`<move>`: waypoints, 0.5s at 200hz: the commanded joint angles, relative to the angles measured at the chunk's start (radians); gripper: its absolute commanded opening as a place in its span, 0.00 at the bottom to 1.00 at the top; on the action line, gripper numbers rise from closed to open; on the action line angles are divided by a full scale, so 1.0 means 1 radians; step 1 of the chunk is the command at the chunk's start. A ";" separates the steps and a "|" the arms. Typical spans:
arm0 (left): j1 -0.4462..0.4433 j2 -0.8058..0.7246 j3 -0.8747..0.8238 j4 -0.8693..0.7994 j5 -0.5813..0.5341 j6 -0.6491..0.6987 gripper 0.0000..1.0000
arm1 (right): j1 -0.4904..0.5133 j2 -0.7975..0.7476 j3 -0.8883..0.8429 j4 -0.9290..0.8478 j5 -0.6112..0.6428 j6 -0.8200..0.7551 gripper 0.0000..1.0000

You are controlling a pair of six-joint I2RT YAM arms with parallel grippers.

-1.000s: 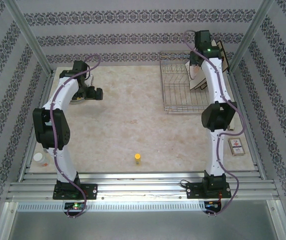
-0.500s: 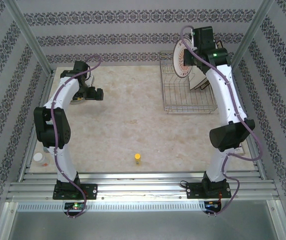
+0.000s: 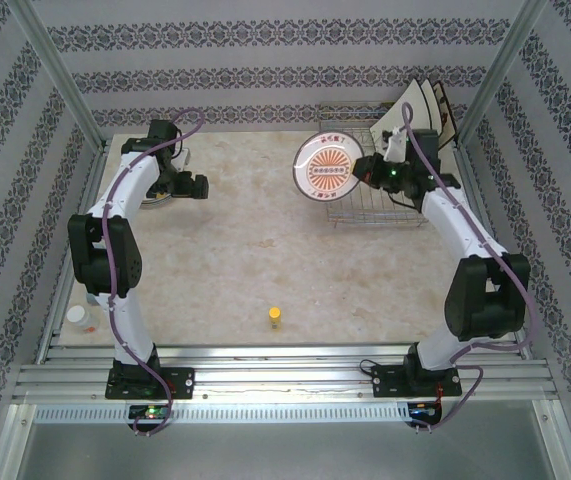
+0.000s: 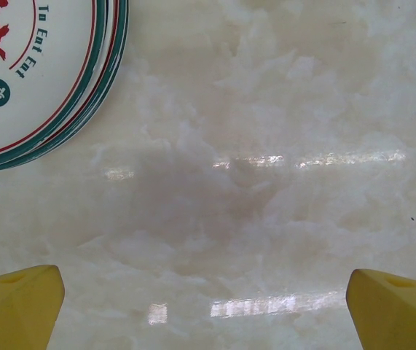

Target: Unload the plates from the dish rack

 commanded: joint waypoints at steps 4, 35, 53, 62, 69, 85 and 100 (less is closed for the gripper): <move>-0.008 -0.023 0.028 -0.037 -0.037 0.020 1.00 | 0.004 -0.021 -0.108 0.369 -0.208 0.177 0.00; -0.008 -0.022 0.037 -0.046 -0.031 0.019 1.00 | 0.012 0.013 -0.154 0.444 -0.209 0.206 0.00; -0.005 -0.055 0.014 0.012 0.134 -0.003 1.00 | 0.027 0.033 -0.149 0.462 -0.209 0.212 0.00; 0.008 -0.105 -0.043 0.129 0.363 -0.060 1.00 | 0.038 0.048 -0.138 0.465 -0.213 0.211 0.00; 0.010 -0.148 -0.116 0.262 0.512 -0.135 1.00 | 0.044 0.059 -0.128 0.464 -0.216 0.210 0.00; 0.010 -0.211 -0.218 0.512 0.712 -0.297 1.00 | 0.052 0.086 -0.090 0.463 -0.224 0.217 0.00; 0.009 -0.219 -0.244 0.619 0.790 -0.386 1.00 | 0.058 0.109 -0.044 0.458 -0.237 0.232 0.00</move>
